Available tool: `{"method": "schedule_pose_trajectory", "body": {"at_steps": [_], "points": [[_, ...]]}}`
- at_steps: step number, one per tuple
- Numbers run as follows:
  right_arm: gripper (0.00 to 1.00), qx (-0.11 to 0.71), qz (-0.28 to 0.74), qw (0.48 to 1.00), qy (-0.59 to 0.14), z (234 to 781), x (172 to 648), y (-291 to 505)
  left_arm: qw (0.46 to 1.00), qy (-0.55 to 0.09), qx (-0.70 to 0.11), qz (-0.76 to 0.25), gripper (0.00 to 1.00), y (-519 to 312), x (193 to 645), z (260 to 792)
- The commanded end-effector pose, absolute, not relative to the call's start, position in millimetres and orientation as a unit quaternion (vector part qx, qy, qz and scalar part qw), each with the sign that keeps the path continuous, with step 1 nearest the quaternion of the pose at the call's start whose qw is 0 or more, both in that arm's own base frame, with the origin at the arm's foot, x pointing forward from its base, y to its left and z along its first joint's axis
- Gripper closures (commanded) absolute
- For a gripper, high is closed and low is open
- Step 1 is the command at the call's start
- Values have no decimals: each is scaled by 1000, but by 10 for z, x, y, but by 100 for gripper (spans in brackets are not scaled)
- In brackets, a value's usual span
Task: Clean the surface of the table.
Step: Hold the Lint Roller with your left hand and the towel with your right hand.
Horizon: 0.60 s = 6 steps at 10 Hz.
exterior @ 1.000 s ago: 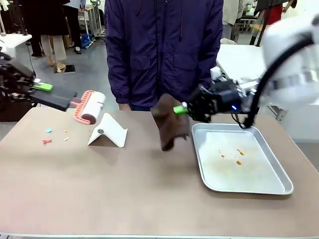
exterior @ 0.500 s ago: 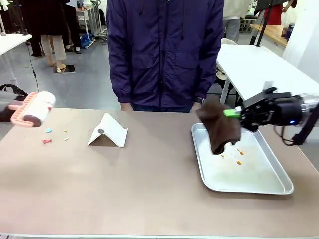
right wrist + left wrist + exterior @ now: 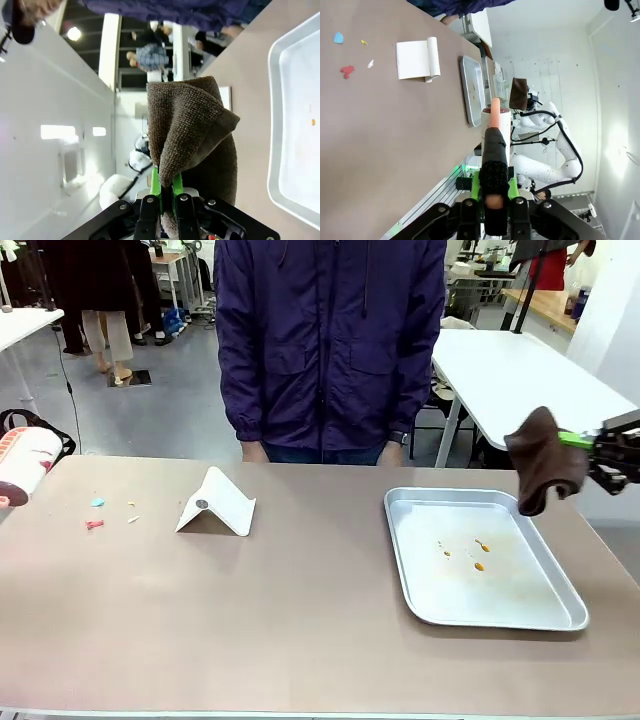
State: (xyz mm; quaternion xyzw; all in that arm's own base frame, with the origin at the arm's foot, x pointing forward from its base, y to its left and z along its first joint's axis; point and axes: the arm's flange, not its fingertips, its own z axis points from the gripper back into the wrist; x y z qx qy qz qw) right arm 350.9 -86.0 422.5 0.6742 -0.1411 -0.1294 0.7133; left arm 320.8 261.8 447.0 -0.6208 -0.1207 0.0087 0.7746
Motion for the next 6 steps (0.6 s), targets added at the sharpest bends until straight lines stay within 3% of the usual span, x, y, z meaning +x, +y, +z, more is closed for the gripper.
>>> {"method": "schedule_pose_trajectory", "body": {"at_steps": [1, 4, 5, 6], "points": [[100, 699, -144, 687, -135, 4053, 3012, -814, 755, -126, -644, 15, 100, 2745, 3169, 4424], [100, 705, -154, 678, -139, 3969, 2943, -880, 748, -130, -649, 47, 100, 2554, 3335, 4471], [100, 686, -164, 698, -125, 3948, 2960, -840, 741, -126, -657, 65, 100, 2501, 3392, 4509], [100, 700, -159, 682, -138, 4078, 3366, -1200, 757, -125, -640, 32, 100, 2669, 3255, 4375]]}}
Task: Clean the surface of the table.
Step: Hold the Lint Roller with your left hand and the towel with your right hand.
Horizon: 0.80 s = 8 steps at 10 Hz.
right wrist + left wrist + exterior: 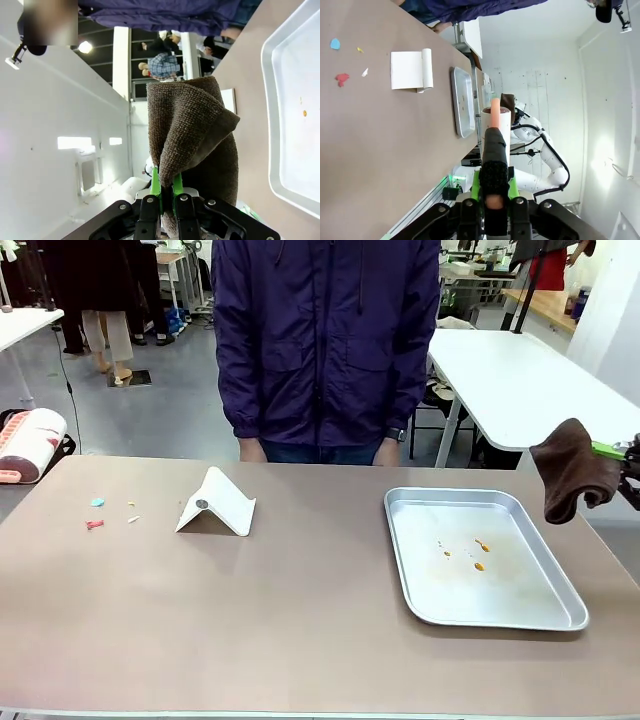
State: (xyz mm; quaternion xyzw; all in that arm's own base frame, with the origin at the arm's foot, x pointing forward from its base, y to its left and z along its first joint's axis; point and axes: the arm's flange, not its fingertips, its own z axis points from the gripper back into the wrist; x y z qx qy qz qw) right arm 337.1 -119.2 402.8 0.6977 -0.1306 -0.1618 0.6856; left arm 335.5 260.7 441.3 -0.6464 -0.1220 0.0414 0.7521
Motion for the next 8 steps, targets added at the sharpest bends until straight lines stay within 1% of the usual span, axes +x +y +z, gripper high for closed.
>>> {"method": "schedule_pose_trajectory", "body": {"at_steps": [1, 8], "points": [[100, 700, -159, 682, -138, 4078, 3366, -1200, 757, -125, -640, 32, 100, 2669, 3255, 4375], [100, 700, -159, 682, -138, 4078, 3366, -1200, 757, -125, -640, 32, 100, 2669, 3255, 4375]]}}
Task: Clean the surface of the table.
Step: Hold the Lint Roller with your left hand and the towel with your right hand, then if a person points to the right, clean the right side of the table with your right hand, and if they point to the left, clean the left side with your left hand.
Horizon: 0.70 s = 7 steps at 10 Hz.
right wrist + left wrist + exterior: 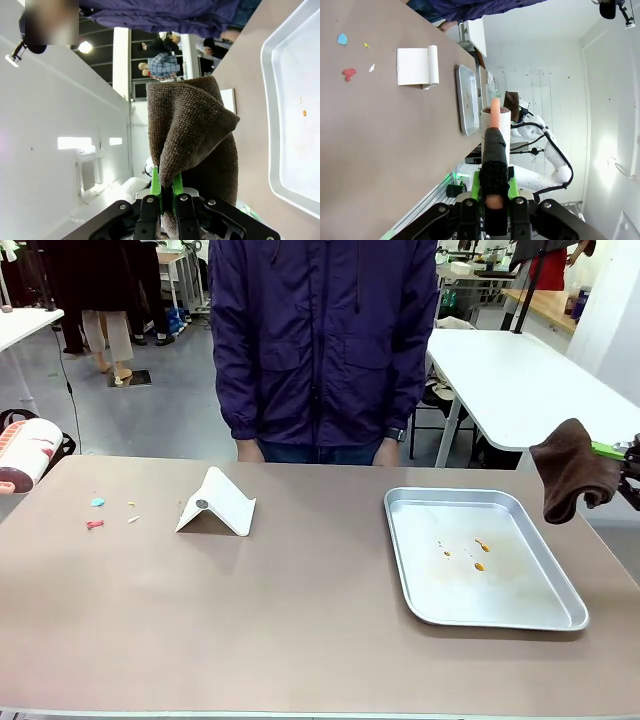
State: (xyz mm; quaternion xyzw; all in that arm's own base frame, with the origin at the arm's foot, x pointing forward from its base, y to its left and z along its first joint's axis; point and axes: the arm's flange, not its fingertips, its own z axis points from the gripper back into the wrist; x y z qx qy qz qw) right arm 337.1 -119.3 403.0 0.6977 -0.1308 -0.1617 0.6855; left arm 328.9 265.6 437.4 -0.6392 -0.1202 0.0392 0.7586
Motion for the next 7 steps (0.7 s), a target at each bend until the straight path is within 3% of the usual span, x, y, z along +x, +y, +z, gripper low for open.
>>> {"method": "schedule_pose_trajectory", "body": {"at_steps": [1, 7], "points": [[100, 700, -159, 682, -138, 4078, 3366, -1200, 757, -125, -640, 32, 100, 2669, 3255, 4375], [100, 700, -159, 682, -138, 4078, 3366, -1200, 757, -125, -640, 32, 100, 2669, 3255, 4375]]}}
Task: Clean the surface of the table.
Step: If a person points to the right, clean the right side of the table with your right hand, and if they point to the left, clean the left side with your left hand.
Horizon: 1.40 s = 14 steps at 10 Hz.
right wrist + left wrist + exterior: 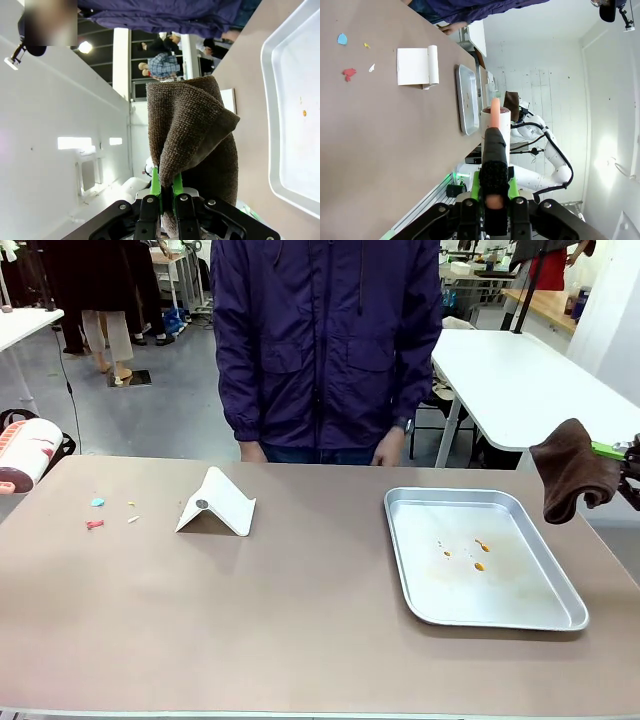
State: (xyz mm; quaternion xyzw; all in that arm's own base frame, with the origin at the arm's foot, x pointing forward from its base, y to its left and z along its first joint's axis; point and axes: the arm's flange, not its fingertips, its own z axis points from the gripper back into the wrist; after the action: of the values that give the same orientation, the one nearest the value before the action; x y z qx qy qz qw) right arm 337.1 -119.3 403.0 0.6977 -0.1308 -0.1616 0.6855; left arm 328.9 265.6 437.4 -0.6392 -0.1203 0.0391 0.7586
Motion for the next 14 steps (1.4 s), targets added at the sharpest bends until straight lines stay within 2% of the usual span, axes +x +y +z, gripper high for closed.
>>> {"method": "schedule_pose_trajectory", "body": {"at_steps": [1, 13, 14], "points": [[100, 700, -159, 682, -138, 4078, 3366, -1200, 757, -125, -640, 32, 100, 2669, 3255, 4375], [100, 700, -159, 682, -138, 4078, 3366, -1200, 757, -125, -640, 32, 100, 2669, 3255, 4375], [90, 698, -162, 686, -131, 4030, 3371, -1193, 757, -125, -640, 32, 100, 2669, 3255, 4375]]}}
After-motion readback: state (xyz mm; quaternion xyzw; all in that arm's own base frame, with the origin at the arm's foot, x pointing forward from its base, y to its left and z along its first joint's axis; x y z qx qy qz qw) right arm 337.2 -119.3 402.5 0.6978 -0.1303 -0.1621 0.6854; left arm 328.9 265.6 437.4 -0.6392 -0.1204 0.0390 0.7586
